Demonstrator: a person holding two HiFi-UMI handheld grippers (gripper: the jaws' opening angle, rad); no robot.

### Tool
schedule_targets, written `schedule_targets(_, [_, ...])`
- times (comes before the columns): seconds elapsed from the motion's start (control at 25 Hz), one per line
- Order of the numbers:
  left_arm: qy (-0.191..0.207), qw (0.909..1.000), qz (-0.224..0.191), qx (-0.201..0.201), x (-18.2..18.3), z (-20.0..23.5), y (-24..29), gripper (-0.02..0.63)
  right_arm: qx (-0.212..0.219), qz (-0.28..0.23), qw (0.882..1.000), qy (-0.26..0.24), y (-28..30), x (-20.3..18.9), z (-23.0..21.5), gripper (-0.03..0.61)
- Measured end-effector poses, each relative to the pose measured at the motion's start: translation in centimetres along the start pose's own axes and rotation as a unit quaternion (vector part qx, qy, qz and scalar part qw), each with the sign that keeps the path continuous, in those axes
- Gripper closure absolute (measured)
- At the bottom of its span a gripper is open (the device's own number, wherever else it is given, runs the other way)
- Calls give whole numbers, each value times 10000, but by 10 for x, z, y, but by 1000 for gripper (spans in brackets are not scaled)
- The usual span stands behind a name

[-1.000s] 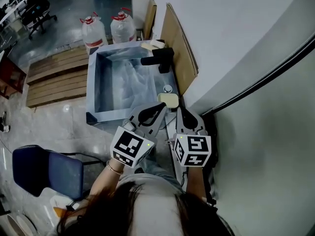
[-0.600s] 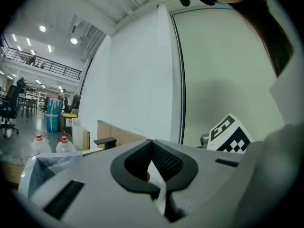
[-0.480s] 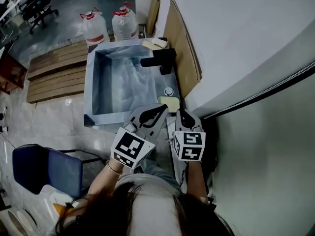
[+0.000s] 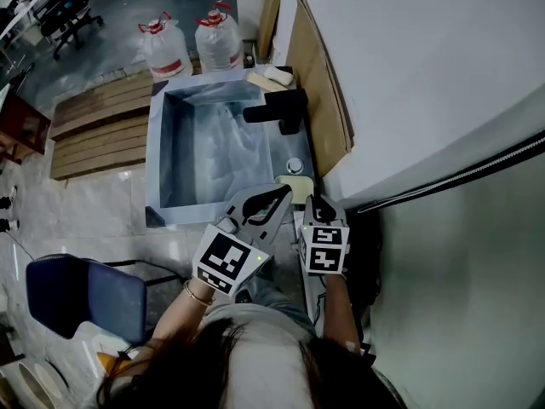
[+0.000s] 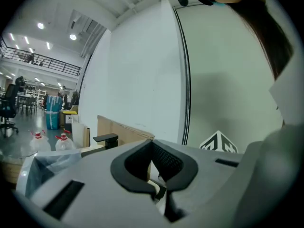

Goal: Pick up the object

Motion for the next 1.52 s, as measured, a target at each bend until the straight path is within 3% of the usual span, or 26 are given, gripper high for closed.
schedule_targets(0.76, [-124, 9994, 325, -35, -14, 21, 25, 606, -161, 801, 9956, 459, 57, -31, -17, 506])
schedule_targets(1.16, [-294, 9986, 443, 19, -19, 25, 33, 606, -198, 966, 9924, 738, 74, -36, -21, 506])
schedule_targets(1.32, [-177, 9990, 414, 19, -19, 27, 33, 606, -252, 993, 9917, 782, 76, -37, -22, 508])
schedule_targets(1.52, [-311, 9985, 425, 117, -19, 26, 28, 606, -340, 982, 9908, 871, 74, -36, -23, 537])
Point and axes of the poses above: the fingertips, and each gripper's own axes: y forward along the fingers, z to its left, x out of its top, the point moved 10 cm from there along -y, backward along the fingers
